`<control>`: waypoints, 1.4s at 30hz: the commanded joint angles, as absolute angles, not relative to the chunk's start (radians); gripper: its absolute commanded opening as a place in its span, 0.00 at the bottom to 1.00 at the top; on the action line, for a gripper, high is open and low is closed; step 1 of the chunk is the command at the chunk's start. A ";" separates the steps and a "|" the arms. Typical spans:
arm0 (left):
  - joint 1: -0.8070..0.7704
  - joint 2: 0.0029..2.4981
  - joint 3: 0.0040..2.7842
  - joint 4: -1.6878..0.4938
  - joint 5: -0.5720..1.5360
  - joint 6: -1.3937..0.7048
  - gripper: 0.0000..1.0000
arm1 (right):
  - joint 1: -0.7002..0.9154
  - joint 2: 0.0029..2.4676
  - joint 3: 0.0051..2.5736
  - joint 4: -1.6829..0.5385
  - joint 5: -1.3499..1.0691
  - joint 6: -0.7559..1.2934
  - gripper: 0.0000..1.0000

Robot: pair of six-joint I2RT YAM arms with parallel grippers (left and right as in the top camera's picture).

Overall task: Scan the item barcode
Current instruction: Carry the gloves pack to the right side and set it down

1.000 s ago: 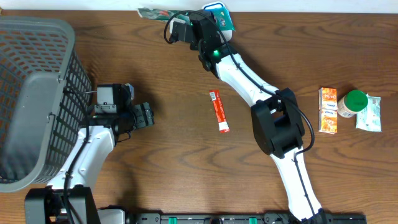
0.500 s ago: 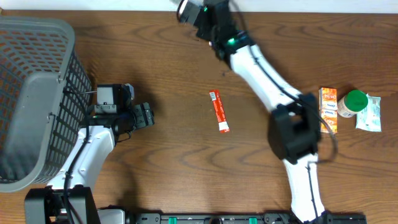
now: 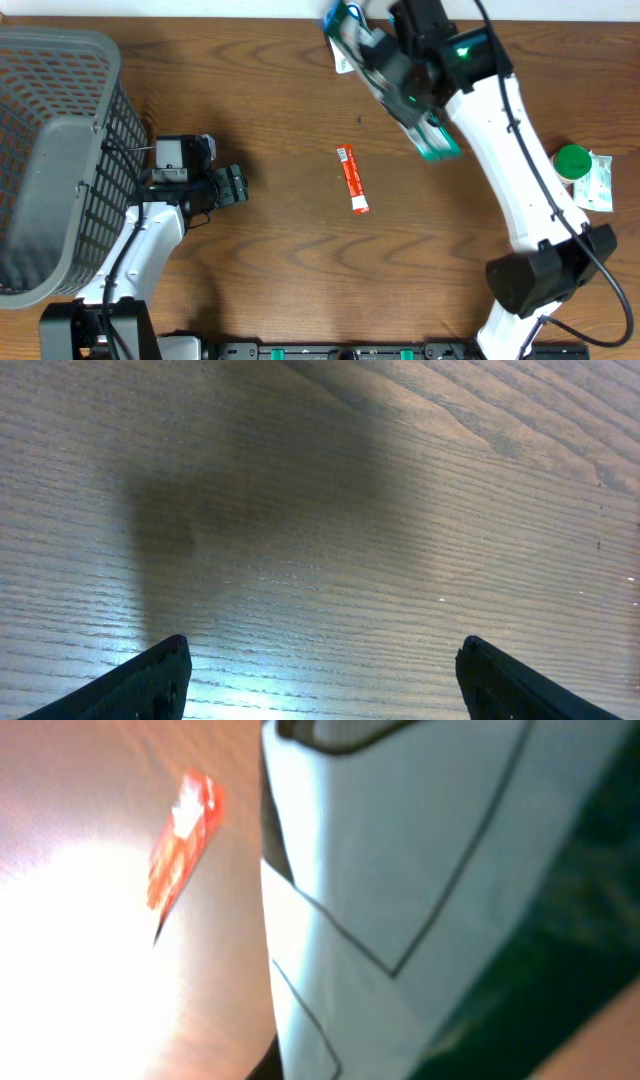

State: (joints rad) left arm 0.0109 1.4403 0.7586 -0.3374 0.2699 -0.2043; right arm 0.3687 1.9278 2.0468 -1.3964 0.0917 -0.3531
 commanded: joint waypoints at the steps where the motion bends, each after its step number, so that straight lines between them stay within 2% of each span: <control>1: 0.017 1.442 0.757 -0.334 0.241 -0.195 0.86 | 0.299 1.962 1.950 -1.463 0.065 -0.103 0.01; 9: 0.017 1.442 0.757 -0.334 0.242 -0.195 0.86 | 0.169 1.963 1.594 -1.345 0.066 -0.062 0.01; 14: 0.017 1.442 0.757 -0.334 0.241 -0.195 0.86 | 0.081 1.963 1.508 -1.279 0.138 -0.060 0.01; 17: 0.017 1.442 0.757 -0.334 0.242 -0.195 0.86 | 0.035 1.963 1.506 -1.279 0.153 -0.060 0.05; 18: 0.017 1.442 0.757 -0.334 0.241 -0.195 0.86 | 0.021 1.963 1.506 -1.279 0.152 -0.060 0.12; 19: 0.017 1.442 0.757 -0.334 0.241 -0.195 0.86 | 0.011 1.963 1.506 -1.279 0.152 -0.060 0.32; 20: 0.017 1.442 0.757 -0.334 0.241 -0.195 0.86 | 0.000 1.963 1.506 -1.279 0.152 -0.060 0.64; 21: 0.017 1.442 0.757 -0.334 0.241 -0.195 0.86 | -0.006 1.963 1.506 -1.279 0.152 -0.060 0.72; 22: 0.017 1.442 0.757 -0.334 0.241 -0.195 0.86 | -0.012 1.963 1.506 -1.279 0.152 -0.060 0.84; 24: 0.017 1.442 0.757 -0.334 0.241 -0.195 0.86 | -0.019 1.963 1.506 -1.277 0.152 -0.060 0.98; 32: 0.017 1.442 0.757 -0.334 0.241 -0.195 0.86 | -0.009 1.963 1.507 -1.252 0.112 -0.046 0.98; 38: 0.017 1.442 0.757 -0.334 0.242 -0.195 0.86 | 0.041 1.963 1.507 -1.126 -0.459 -0.101 0.92; 42: 0.017 1.442 0.757 -0.334 0.242 -0.195 0.86 | 0.083 1.963 1.507 -1.061 -0.638 -0.143 0.99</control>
State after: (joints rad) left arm 0.0113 1.4403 0.7586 -0.3370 0.2630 -0.2043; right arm 0.0486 1.9682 1.5093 -1.0782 -0.3714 -0.0971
